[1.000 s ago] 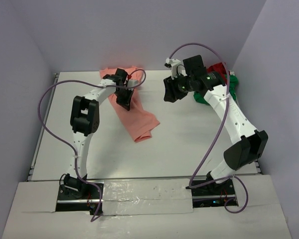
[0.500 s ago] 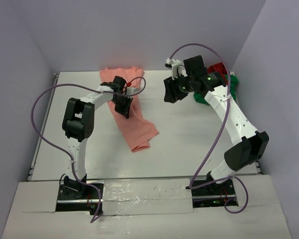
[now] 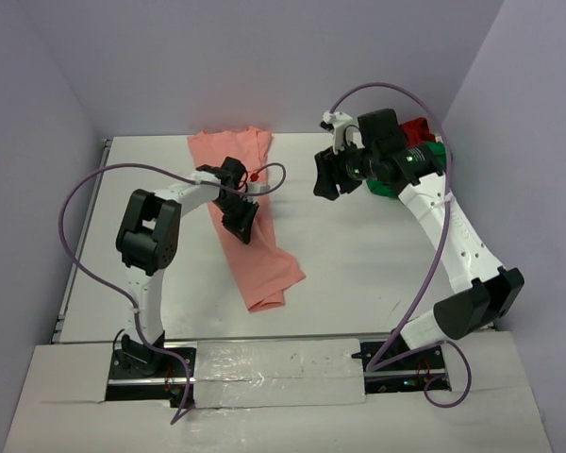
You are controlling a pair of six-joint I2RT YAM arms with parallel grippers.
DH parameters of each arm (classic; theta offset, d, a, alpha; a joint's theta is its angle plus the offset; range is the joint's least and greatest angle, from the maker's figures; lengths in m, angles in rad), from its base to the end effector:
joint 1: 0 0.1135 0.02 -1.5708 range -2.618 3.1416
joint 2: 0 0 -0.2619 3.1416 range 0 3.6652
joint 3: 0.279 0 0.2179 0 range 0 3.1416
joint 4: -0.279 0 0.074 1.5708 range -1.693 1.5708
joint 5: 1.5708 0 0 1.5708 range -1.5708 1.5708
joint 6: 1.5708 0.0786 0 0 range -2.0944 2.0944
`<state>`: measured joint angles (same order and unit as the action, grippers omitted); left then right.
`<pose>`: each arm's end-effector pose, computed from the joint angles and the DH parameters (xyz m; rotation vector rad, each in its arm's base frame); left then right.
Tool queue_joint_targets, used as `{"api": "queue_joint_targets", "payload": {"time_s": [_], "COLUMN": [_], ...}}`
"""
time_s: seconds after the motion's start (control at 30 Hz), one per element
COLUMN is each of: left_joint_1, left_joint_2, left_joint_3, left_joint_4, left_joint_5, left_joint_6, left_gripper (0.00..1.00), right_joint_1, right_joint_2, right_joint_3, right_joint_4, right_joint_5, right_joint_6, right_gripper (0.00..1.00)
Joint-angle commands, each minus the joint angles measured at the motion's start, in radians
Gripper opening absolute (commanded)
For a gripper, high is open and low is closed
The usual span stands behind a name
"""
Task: Fold and stack the t-shirts
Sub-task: Fold the tshirt
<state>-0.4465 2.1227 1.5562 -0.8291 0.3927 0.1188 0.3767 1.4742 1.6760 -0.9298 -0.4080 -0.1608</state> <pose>0.3404 -0.1963 0.1304 0.8782 2.8377 -0.6254 0.2647 0.1383 0.3777 -0.8105 2.1455 0.5800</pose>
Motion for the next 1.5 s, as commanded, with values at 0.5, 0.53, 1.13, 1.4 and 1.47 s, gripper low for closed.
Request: {"api": "queue_joint_targets", "payload": {"time_s": [0.5, 0.53, 1.13, 1.4, 1.47], "left_joint_1": [-0.012, -0.012, -0.113, -0.198, -0.198], "left_joint_2": [-0.38, -0.377, -0.216, -0.138, -0.145], "left_joint_3": [-0.054, -0.065, -0.117, -0.173, -0.192], "left_joint_4": [-0.264, -0.281, -0.453, -0.449, -0.426], "left_joint_5": [0.13, 0.149, 0.324, 0.252, 0.206], "left_joint_6": [0.097, 0.105, 0.272, 0.263, 0.231], "left_gripper": [0.87, 0.87, 0.99, 0.99, 0.99], "right_joint_1": [-0.004, -0.004, -0.005, -0.004, -0.004], "right_joint_2": [0.063, 0.064, 0.098, 0.09, 0.08], "right_joint_3": [-0.331, -0.332, -0.319, -0.295, -0.3], "right_joint_4": [0.146, 0.148, 0.148, 0.14, 0.143], "right_joint_5": [-0.152, -0.155, -0.137, -0.147, -0.147], "right_joint_6": [-0.037, -0.036, -0.011, -0.011, -0.016], "right_gripper": [0.75, 0.75, 0.75, 0.75, 0.76]}}
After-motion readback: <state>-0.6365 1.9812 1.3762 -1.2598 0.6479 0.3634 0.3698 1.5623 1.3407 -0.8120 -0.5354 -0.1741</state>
